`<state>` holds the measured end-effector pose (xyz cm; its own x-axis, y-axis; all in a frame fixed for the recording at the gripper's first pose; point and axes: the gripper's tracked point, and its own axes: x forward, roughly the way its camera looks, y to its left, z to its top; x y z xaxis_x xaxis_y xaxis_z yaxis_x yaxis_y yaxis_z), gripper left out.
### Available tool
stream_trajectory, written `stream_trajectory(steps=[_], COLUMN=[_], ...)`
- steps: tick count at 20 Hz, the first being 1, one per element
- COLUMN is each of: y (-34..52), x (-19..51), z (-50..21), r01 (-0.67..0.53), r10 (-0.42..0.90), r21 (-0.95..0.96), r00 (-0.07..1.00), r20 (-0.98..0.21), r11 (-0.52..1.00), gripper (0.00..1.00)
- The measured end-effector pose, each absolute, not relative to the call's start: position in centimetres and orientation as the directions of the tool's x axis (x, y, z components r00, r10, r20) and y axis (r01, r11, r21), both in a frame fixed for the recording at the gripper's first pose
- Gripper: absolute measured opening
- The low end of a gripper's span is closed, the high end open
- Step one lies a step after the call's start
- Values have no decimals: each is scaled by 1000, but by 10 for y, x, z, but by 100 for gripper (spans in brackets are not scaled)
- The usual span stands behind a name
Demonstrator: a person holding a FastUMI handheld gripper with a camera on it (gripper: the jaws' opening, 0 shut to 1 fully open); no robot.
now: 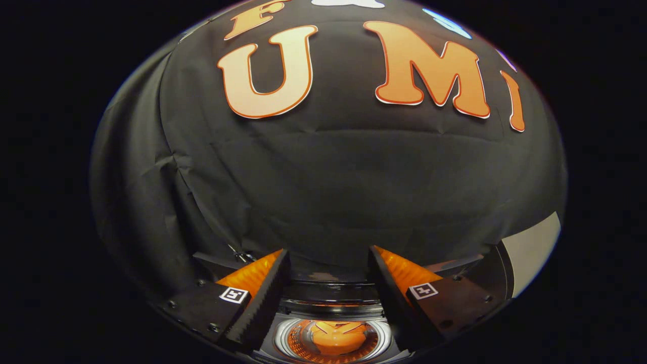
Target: Put the clothes into the washing machine and then close the washing machine lid.
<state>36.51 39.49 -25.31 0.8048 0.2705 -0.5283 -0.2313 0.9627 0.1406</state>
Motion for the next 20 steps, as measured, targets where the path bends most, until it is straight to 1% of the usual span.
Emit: stream_trajectory(steps=[11, 20], y=[386, 381], x=[309, 266], z=[-255, -263], r01=[-241, -275], r10=[275, 305], r21=[133, 134], r00=[823, 831], r20=[-497, -465], r11=[961, 952], gripper=[100, 99])
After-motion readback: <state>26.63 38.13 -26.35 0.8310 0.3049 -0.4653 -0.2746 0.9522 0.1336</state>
